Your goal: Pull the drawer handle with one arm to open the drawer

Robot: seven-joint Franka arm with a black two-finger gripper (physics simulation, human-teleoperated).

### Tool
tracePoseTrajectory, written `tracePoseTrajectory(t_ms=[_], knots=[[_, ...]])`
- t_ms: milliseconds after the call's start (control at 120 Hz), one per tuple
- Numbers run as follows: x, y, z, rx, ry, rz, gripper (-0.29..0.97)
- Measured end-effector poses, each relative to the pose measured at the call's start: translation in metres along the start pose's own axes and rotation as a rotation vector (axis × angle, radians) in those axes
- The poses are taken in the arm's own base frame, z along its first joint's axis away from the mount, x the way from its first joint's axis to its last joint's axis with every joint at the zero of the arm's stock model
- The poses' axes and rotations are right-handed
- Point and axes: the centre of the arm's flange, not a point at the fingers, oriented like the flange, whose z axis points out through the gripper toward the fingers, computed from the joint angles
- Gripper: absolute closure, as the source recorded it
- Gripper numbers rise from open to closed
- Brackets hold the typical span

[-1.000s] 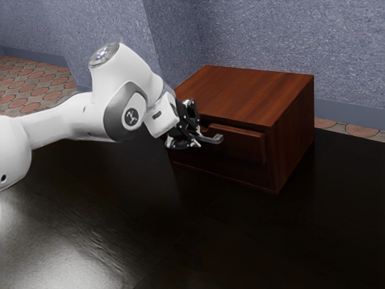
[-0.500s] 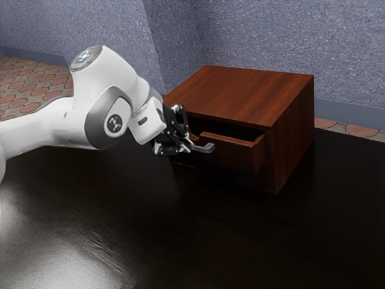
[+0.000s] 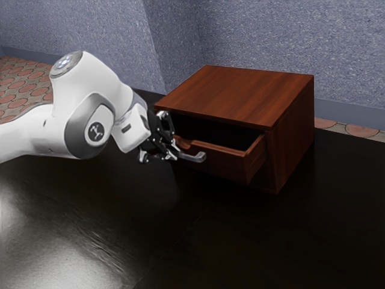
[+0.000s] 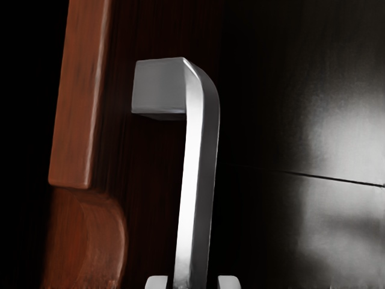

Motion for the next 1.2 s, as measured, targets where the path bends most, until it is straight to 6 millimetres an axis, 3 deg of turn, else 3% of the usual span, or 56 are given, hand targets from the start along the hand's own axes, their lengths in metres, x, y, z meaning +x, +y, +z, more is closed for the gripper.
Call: tracePoseTrajectory(t_ms=[958,1050,1117,1200], knots=[[0.007,0.048,-0.025,-0.012,-0.002,0.0,0.68],[0.01,0.06,-0.043,0.008,-0.004,0.002,0.67],[0.019,0.072,-0.067,0.035,0.002,0.015,0.67],[0.048,0.09,-0.131,0.111,0.027,0.069,0.64]])
